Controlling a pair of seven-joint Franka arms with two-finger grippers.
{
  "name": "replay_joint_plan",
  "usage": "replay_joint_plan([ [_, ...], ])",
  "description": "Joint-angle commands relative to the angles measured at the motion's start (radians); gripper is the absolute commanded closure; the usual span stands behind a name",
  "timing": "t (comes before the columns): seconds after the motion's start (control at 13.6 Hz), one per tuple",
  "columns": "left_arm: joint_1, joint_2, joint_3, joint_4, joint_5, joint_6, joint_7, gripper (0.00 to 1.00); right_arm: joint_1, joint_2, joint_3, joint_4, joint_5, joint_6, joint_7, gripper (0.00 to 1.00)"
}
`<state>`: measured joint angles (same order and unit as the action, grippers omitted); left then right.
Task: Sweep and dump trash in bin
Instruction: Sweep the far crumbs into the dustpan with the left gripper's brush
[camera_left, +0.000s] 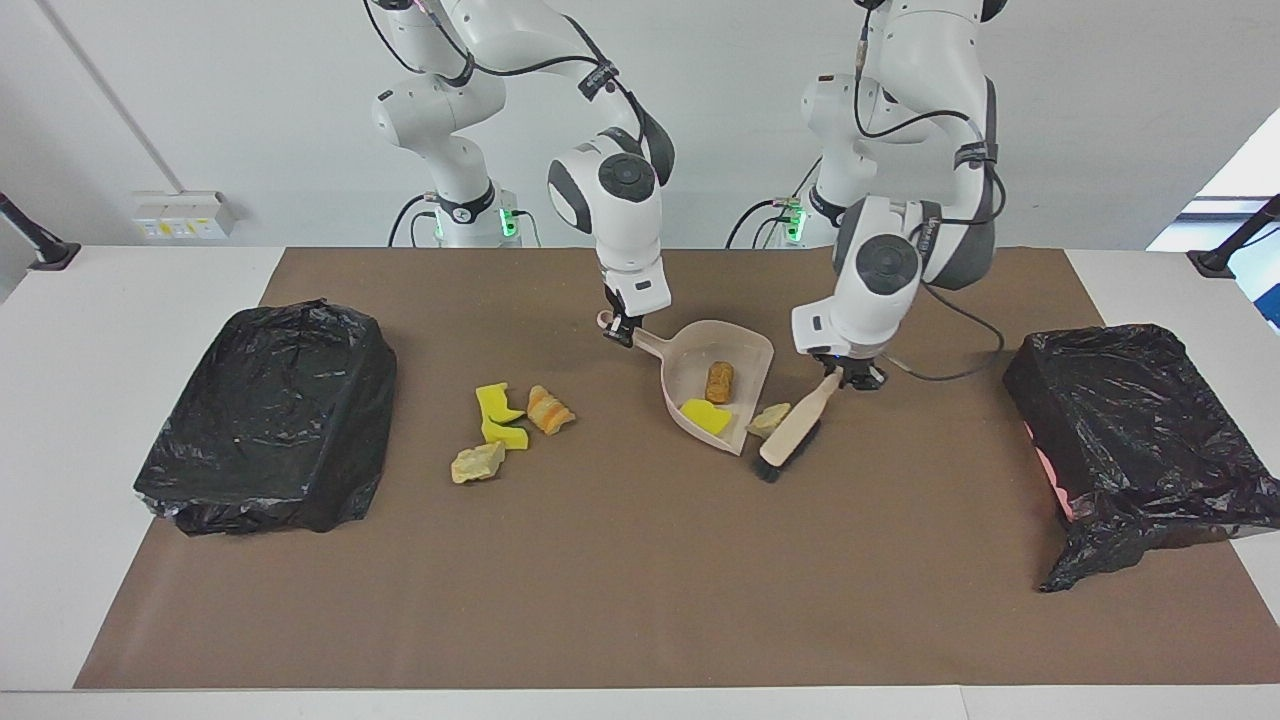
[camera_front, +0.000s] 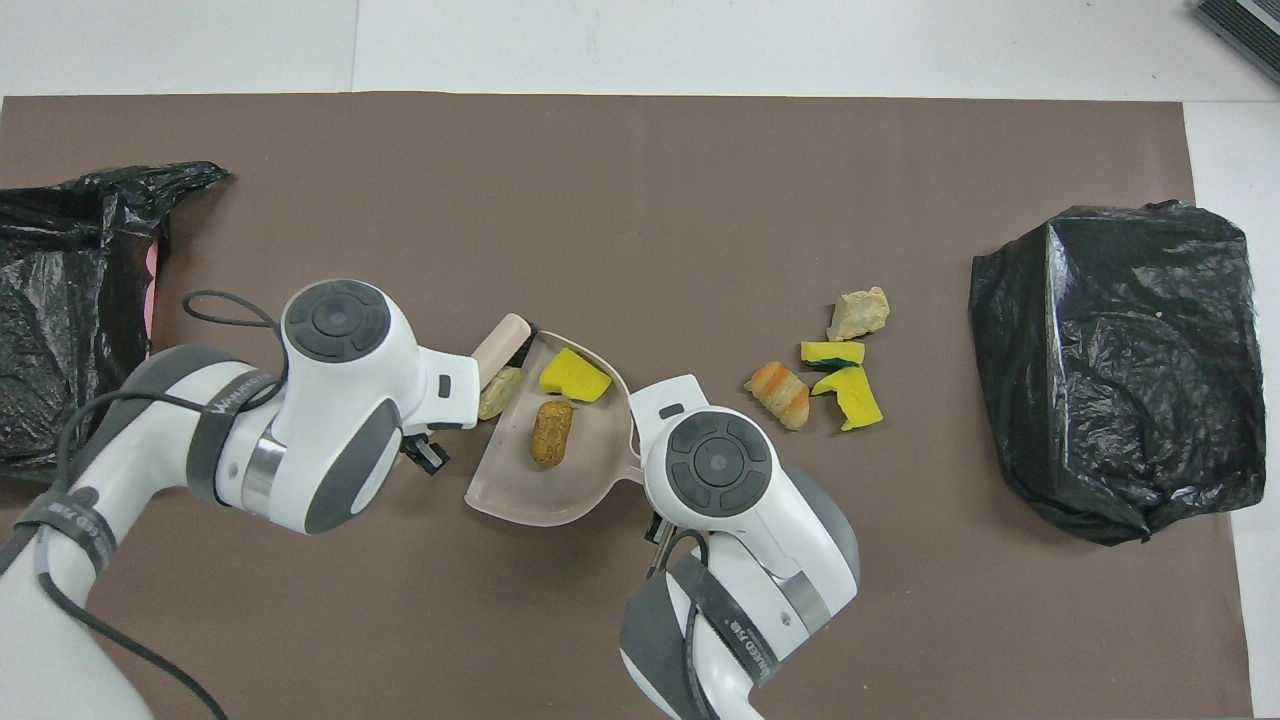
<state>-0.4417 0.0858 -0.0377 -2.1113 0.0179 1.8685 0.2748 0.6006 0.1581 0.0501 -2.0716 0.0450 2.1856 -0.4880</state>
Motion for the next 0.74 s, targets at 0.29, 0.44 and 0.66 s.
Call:
replay_joint_plan([
  [0.29,-0.009,-0.129,0.022,-0.032,-0.076,-0.108,-0.368,1.0,-0.002,0.003,-0.001,-0.001,-0.008,0.019,0.032,1.0],
  [0.44,-0.012,-0.15,0.018,-0.033,-0.076,-0.111,-0.486,1.0,-0.013,0.003,-0.001,0.008,-0.008,0.019,0.032,1.0],
  [0.66,-0.029,-0.208,0.015,-0.05,-0.078,-0.143,-0.597,1.0,-0.024,-0.009,-0.006,0.022,-0.007,0.013,0.032,1.0],
])
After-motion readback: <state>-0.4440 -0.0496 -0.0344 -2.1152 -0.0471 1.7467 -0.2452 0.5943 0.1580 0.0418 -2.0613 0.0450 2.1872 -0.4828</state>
